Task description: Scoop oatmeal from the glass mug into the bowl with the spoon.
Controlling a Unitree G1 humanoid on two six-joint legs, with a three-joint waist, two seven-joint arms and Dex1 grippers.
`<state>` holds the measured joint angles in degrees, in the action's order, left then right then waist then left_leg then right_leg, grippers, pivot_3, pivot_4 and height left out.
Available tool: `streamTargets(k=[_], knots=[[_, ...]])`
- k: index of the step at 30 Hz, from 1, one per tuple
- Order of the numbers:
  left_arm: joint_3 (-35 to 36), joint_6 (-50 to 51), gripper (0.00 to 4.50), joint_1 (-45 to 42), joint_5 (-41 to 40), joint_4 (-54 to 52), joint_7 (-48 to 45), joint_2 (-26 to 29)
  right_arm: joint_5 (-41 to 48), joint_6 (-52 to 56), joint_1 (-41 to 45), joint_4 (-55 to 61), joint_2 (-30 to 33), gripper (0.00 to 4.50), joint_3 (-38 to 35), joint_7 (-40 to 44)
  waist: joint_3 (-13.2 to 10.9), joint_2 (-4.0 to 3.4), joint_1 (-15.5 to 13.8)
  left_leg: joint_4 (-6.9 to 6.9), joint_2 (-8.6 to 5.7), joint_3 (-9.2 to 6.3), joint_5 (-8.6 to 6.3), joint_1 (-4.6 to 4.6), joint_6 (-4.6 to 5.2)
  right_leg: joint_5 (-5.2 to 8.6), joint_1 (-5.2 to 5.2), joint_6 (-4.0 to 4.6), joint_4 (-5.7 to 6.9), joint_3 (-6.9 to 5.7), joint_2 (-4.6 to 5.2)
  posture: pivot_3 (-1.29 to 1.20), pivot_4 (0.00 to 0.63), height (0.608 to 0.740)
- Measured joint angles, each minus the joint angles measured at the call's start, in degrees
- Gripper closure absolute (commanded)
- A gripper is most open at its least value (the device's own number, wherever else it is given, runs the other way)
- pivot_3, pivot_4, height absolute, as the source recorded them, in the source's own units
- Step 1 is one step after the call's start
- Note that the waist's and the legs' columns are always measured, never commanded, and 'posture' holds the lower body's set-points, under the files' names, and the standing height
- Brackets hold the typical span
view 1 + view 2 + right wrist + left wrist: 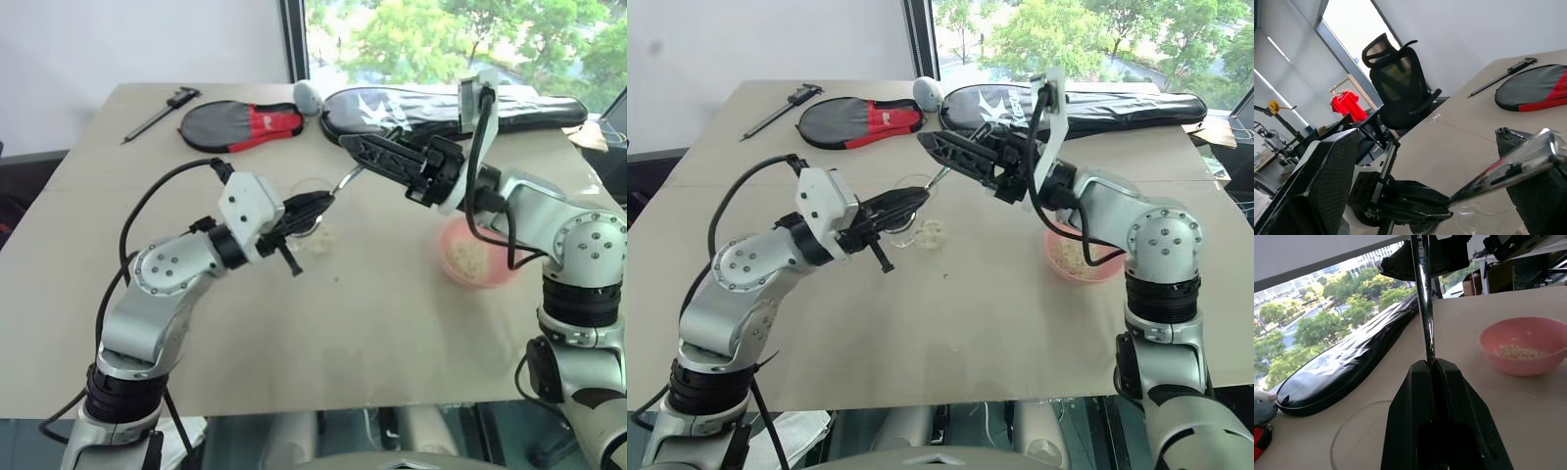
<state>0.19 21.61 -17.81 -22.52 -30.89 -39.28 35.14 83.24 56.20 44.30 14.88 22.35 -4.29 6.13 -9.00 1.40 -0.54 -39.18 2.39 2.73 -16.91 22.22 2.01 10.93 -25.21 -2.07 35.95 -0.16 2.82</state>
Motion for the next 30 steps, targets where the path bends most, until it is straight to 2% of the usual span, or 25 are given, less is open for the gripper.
streamTargets(k=[2, 6, 7, 8, 12, 15, 18, 19, 25, 29, 30], knots=[[-0.73, 0.0, 4.5, -0.01, 0.07, 0.0, 0.01, -0.45, -0.54, -0.2, 0.02, 0.0, -0.11, 1.9, 0.0, 0.17, 0.0, 0.0, 0.0, 0.0, 0.0, 0.0, 0.0, 0.0, 0.0, 0.0, 0.0, 0.0, 0.0, 0.0, 0.0, 0.0, 0.15, 0.74], [-0.9, 0.0, 4.5, -0.04, 0.34, 0.0, -0.27, -0.55, -1.55, -0.26, 0.05, 0.0, -0.11, 3.67, 0.0, 0.28, 0.0, 0.0, 0.01, 0.0, 0.0, 0.0, 0.0, 0.0, 0.0, 0.0, -0.01, 0.0, 0.0, 0.0, -0.01, 0.0, 0.15, 0.74], [-0.92, 0.0, 4.5, -0.04, 0.39, 0.0, -0.32, -0.55, -1.61, -0.26, 0.05, 0.0, -0.11, 3.84, 0.0, 0.3, 0.0, 0.0, 0.01, 0.0, 0.0, 0.0, 0.0, 0.0, 0.0, 0.0, -0.01, 0.0, 0.0, 0.0, -0.01, 0.0, 0.15, 0.74], [-1.02, 0.0, 4.5, -0.04, 0.54, 0.0, -0.44, -0.55, -1.82, -0.26, 0.05, 0.0, -0.11, 4.44, -0.01, 0.41, 0.0, 0.0, 0.01, 0.0, 0.0, 0.0, 0.0, 0.0, 0.0, 0.0, -0.01, 0.0, 0.0, 0.0, 0.0, 0.0, 0.15, 0.74], [-1.02, 0.39, 4.5, -0.1, 0.46, -0.27, -0.43, -0.79, -3.41, -0.43, 0.05, -0.3, -0.04, 4.48, -0.37, 0.37, 0.0, -0.01, 0.01, -0.01, 0.0, 0.0, 0.0, 0.01, 0.0, 0.0, -0.01, 0.0, -0.01, 0.0, 0.0, 0.0, 0.15, 0.74], [-1.0, 1.21, 3.51, -0.1, 0.34, -0.27, -0.1, -1.11, -3.82, -0.35, 0.05, -0.23, -0.33, 4.5, -0.35, 0.57, 0.0, -0.01, 0.02, -0.01, 0.0, -0.01, 0.0, 0.01, 0.0, 0.0, -0.01, 0.0, -0.01, 0.0, 0.0, 0.0, 0.15, 0.74], [-0.94, 1.68, 2.21, -0.1, 0.32, -0.27, 0.59, -1.59, -3.8, -0.31, 0.05, -0.19, -0.86, 4.5, -0.32, 0.53, 0.0, -0.01, 0.01, -0.01, 0.0, 0.0, 0.0, 0.02, 0.0, 0.0, -0.01, 0.0, -0.01, 0.0, 0.0, 0.0, 0.15, 0.74], [-0.87, 1.7, 1.95, -0.09, 0.29, -0.29, 0.82, -1.81, -3.73, -0.3, 0.05, -0.19, -1.0, 4.5, -0.32, 0.31, 0.0, -0.01, 0.01, -0.01, 0.0, -0.01, 0.0, 0.02, 0.0, 0.0, -0.01, 0.0, -0.01, 0.0, 0.0, 0.0, 0.15, 0.74], [3.03, 0.92, 1.95, 1.81, 1.74, -4.45, 7.94, -5.72, 1.26, -0.27, 0.11, -2.07, -0.65, 4.5, -3.27, -3.4, 0.0, -0.01, -0.01, -0.01, 0.0, -0.01, 0.0, 0.07, 0.0, 0.0, -0.02, 0.0, -0.06, 0.0, 0.02, 0.0, 0.15, 0.74], [6.85, -0.8, 1.95, 8.14, 5.39, -10.01, 15.18, -8.89, 8.88, -0.61, -0.02, -4.39, 1.75, 4.5, -7.89, -8.45, 0.01, -0.01, -0.06, -0.01, 0.0, -0.02, 0.0, 0.21, 0.0, -0.01, -0.13, 0.0, -0.08, -0.01, 0.03, 0.0, 0.15, 0.74], [6.81, -2.15, 1.95, 13.5, 7.99, -12.97, 17.8, -10.97, 12.85, -1.2, -0.25, -5.45, 2.79, 4.5, -9.75, -11.17, 0.01, -0.02, 0.1, -0.01, 0.0, 0.03, 0.0, 0.21, 0.0, -0.01, -0.15, 0.0, -0.07, 0.03, 0.05, 0.0, 0.15, 0.74]])
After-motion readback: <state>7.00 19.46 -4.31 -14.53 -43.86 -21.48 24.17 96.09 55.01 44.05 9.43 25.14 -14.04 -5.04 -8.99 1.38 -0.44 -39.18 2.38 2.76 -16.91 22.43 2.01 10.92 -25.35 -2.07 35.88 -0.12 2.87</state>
